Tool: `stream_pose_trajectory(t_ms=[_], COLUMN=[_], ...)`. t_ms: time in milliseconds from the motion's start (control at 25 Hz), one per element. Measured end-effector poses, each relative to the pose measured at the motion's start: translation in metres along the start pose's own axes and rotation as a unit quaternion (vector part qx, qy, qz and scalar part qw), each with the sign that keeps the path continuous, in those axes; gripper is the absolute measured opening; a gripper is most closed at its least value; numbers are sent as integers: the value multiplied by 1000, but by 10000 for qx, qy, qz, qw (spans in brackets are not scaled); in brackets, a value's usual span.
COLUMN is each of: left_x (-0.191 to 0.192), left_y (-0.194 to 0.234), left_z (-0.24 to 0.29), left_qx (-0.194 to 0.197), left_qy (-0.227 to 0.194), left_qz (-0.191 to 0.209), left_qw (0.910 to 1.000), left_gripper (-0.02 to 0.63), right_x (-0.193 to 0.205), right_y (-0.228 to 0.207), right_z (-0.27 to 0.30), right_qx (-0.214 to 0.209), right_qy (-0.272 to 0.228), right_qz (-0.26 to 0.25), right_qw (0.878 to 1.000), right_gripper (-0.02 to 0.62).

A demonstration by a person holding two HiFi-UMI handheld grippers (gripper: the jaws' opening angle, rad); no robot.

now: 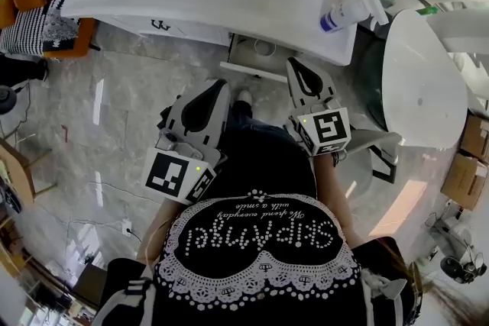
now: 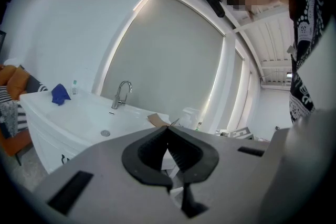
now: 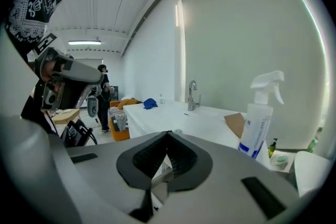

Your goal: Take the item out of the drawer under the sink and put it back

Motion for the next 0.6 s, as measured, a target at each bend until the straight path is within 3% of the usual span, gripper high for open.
stream_pose_trajectory(t_ms=[360,600], left_x=[-5,-11], left_y=[-5,-6], left_z=[21,26], left_qx=[260,256], left_qy=[-16,-116], left_qz=[115,130], left_qw=[9996,9995], left_gripper=[3,3], right_x=[-22,-45], right_y=[-26,-35], right_z=[-21,-36], right_qx=[481,571], right_qy=[-259,-513], right_qz=[196,320], right_qw=[9983,9965], right_gripper=[17,17])
Point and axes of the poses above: the fingertips, and each gripper's own axes: z forward along the fingers, y to its left, x out of its underside, the point moved 2 cm from there along -z, backward along the fingers, and after that the axes turned 15 degrees about x, right-handed, at the moved point
